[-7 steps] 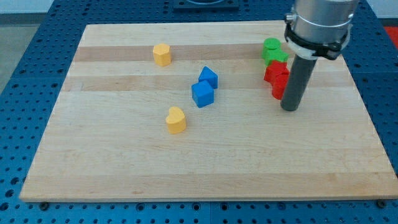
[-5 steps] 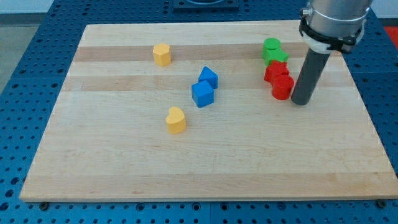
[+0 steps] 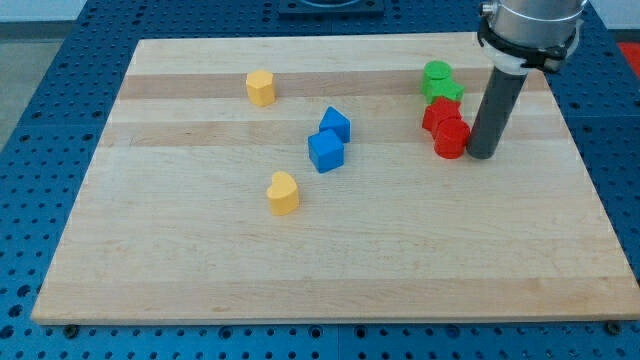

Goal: Adjust the red circle below the red star

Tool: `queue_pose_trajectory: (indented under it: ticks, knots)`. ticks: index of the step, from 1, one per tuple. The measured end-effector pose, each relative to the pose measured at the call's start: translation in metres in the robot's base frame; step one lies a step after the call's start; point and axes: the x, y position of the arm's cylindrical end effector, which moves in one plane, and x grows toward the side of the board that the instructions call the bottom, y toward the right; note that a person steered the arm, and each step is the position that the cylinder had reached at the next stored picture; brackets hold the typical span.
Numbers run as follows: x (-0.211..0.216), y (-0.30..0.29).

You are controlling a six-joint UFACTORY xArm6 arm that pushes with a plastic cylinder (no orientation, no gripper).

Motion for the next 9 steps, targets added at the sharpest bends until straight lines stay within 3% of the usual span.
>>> queue_pose_trajectory:
  ticks: [4,6,9]
  knots:
    - [0.006,-0.005]
    - [0.036,-0.015]
    - [0.044,-0.131]
